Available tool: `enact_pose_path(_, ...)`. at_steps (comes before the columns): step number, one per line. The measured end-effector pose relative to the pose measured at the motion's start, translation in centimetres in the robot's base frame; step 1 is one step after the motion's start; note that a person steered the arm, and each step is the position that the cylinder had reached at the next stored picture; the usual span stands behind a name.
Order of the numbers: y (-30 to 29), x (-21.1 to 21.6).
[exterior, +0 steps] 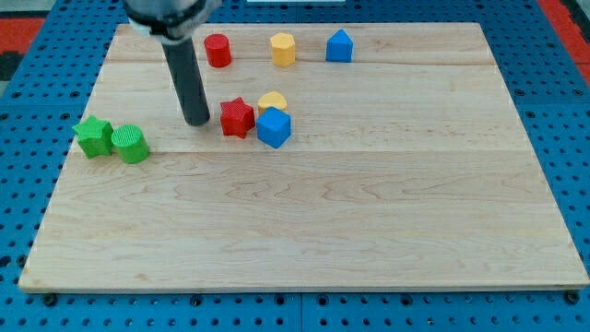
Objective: Push the red star below the red circle
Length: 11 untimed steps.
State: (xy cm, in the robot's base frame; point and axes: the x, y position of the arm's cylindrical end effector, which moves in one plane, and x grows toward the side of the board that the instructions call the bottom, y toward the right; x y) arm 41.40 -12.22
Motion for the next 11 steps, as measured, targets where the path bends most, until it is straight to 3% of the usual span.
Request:
enact_pose_path(1,2.5,4.2)
enact_pose_path(2,6.2,1.7)
enact_pose_path(4,6.1,-6.0)
enact_pose_path(6,5.2,-0.7)
enact_pose_path(8,-1.1,-9.1)
enact_pose_path(10,-0.3,-8.3)
enact_pose_path(11,5.4,-9.8)
